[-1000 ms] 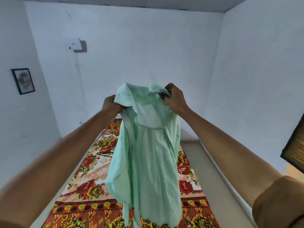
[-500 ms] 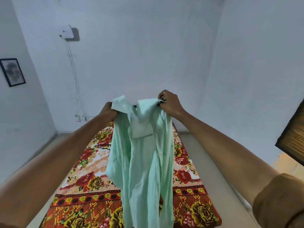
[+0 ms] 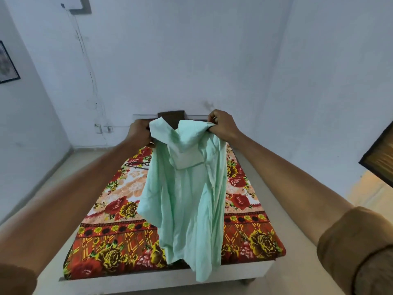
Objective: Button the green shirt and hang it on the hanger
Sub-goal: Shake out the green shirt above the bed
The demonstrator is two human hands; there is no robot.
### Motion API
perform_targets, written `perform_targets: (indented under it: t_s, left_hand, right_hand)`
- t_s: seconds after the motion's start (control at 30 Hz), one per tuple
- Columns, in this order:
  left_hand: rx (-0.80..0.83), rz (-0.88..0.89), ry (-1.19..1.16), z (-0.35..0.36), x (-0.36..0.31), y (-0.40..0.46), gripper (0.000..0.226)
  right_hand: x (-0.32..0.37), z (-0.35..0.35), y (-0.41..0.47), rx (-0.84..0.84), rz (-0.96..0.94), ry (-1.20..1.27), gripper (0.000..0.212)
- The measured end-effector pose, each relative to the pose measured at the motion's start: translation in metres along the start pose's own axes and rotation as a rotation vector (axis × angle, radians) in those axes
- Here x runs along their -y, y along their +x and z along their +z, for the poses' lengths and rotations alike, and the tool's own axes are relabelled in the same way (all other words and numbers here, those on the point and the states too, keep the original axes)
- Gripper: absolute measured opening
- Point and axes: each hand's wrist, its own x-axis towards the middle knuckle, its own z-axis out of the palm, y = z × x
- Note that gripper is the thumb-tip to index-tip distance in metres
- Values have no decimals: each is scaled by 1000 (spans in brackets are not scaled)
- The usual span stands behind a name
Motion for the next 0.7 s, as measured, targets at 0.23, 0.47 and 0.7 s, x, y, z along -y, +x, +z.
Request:
perform_targets:
  t_s: [0.23,0.47,0.7]
  left_hand:
    - [16,-11,54,26,33,38,39]
    - [51,-93,-16,77,97,144,10]
    - [28,-301,9,154,214,270,21]
  right_hand:
    - [-33,51,28,-38,64,-15,12]
    - [-102,132,112,-25,132,4,11]
    - [-224,268,195,110,278,53,8]
